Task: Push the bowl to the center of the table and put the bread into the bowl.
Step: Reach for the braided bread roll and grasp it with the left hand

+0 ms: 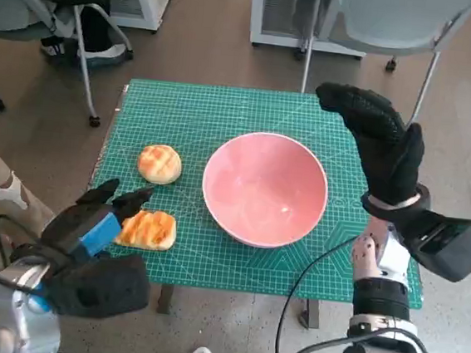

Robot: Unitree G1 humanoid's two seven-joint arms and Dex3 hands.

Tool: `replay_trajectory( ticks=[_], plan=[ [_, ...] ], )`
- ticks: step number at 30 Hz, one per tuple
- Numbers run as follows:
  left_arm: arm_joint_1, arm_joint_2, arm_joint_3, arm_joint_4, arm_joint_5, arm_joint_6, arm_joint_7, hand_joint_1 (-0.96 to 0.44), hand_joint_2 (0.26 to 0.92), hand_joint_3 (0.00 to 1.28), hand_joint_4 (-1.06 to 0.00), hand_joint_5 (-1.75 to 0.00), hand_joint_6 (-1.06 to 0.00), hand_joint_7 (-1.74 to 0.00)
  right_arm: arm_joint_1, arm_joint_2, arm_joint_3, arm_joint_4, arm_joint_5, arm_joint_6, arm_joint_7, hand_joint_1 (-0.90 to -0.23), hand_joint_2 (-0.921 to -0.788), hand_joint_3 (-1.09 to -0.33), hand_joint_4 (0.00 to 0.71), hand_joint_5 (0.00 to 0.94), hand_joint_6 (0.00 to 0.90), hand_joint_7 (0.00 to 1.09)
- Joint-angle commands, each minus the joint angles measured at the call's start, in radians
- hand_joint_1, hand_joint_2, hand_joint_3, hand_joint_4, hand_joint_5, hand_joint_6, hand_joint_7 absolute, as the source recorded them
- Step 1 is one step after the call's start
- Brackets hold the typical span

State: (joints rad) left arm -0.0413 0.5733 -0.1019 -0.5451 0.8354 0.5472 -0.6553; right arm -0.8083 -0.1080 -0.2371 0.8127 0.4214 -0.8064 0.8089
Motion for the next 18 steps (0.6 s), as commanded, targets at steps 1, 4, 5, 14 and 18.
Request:
replay_trajectory(
  ticks=[1,4,5,14,18],
  plan=[
    [-0.03,-0.014,-0.02,0.031,0.015,0.01,0.012,-0.16,0.706,0.0,-0.1,0.0,-0.31,-0.01,0.012,-0.003,0.001,0.008,0.002,0.011,0.008,-0.596,-0.921,-0.763,0.131,0.0,-0.001,0.48],
    [-0.038,-0.019,-0.026,0.044,0.017,0.011,0.02,-0.16,0.706,0.0,-0.1,0.0,-0.31,-0.01,0.013,-0.004,0.001,0.007,0.003,0.011,0.009,-0.596,-0.921,-0.764,0.131,0.0,-0.001,0.48],
    [-0.049,-0.029,-0.033,0.06,0.017,0.013,0.029,-0.16,0.709,0.0,-0.1,0.0,-0.31,-0.01,0.013,-0.005,0.001,0.007,0.003,0.013,0.01,-0.595,-0.921,-0.764,0.131,0.0,-0.001,0.48],
    [-0.094,-0.062,-0.073,0.123,0.034,0.032,0.05,-0.15,0.728,0.01,-0.11,0.0,-0.31,-0.01,0.013,-0.009,0.003,0.004,0.007,0.019,0.014,-0.598,-0.921,-0.764,0.131,0.0,-0.001,0.48],
    [-0.102,-0.065,-0.081,0.132,0.038,0.04,0.05,-0.14,0.734,0.01,-0.12,0.0,-0.32,-0.01,0.013,-0.009,0.003,0.004,0.007,0.019,0.015,-0.599,-0.921,-0.765,0.13,0.0,-0.001,0.48]
  ],
)
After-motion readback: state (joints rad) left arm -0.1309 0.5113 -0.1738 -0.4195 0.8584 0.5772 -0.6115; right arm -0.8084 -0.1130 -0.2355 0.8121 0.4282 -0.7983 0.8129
